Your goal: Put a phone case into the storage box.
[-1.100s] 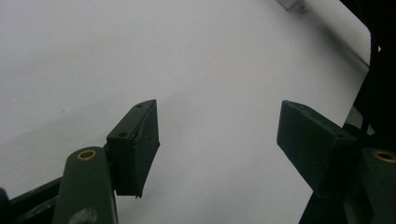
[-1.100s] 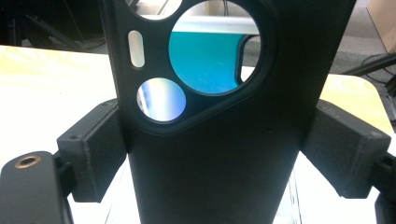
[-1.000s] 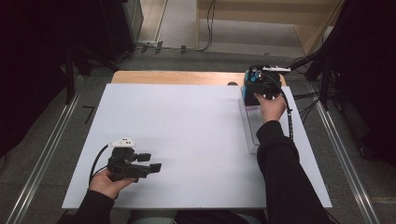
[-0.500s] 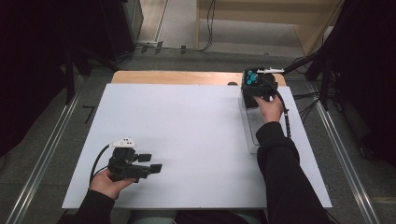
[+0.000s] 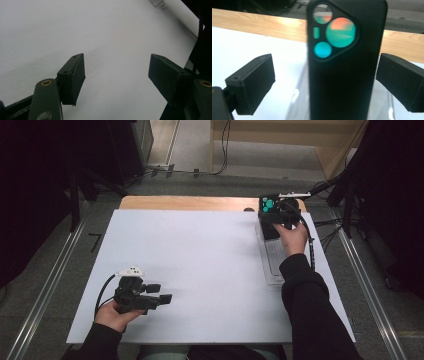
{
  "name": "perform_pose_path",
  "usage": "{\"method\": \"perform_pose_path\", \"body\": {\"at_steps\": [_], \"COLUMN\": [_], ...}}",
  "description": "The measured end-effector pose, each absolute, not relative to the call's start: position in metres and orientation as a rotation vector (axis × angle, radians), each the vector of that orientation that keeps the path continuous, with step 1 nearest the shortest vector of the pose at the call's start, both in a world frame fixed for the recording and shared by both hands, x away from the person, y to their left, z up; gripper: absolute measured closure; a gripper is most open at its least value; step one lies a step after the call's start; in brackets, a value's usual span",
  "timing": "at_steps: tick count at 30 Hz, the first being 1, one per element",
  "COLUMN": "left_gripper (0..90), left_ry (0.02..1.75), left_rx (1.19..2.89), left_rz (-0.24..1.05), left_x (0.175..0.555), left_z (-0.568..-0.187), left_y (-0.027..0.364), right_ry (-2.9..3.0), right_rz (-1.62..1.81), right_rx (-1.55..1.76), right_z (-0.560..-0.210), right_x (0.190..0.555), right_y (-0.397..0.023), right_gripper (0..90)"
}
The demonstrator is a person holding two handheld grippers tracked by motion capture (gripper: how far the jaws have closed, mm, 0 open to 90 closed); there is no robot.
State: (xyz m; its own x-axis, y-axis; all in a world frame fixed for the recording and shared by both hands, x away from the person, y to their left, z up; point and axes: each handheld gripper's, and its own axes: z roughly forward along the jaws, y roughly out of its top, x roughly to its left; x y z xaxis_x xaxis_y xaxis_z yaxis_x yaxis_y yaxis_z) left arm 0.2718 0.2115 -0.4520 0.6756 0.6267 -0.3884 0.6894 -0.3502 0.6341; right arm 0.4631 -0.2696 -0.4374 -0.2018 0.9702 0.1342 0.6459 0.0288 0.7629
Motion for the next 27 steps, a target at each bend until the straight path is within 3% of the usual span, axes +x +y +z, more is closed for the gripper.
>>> {"method": "perform_pose_path", "body": {"at_steps": [3,8,27], "left_gripper": [29.6,29.7,29.7], "left_ry": [1.014,1.008,0.985], "left_rx": [2.066,2.067,2.070], "left_rz": [-0.096,-0.098,-0.120], "left_x": [0.272,0.273,0.279], "left_z": [-0.451,-0.450,-0.449], "left_y": [0.212,0.212,0.211], "right_ry": [1.901,1.940,2.172], "right_rz": [1.094,1.216,1.285], "right_rx": [1.657,1.601,1.480], "right_z": [-0.431,-0.418,-0.405], "right_x": [0.453,0.433,0.405], "right_y": [-0.269,-0.267,-0.227], "right_gripper": [0.9,12.5,12.5]}}
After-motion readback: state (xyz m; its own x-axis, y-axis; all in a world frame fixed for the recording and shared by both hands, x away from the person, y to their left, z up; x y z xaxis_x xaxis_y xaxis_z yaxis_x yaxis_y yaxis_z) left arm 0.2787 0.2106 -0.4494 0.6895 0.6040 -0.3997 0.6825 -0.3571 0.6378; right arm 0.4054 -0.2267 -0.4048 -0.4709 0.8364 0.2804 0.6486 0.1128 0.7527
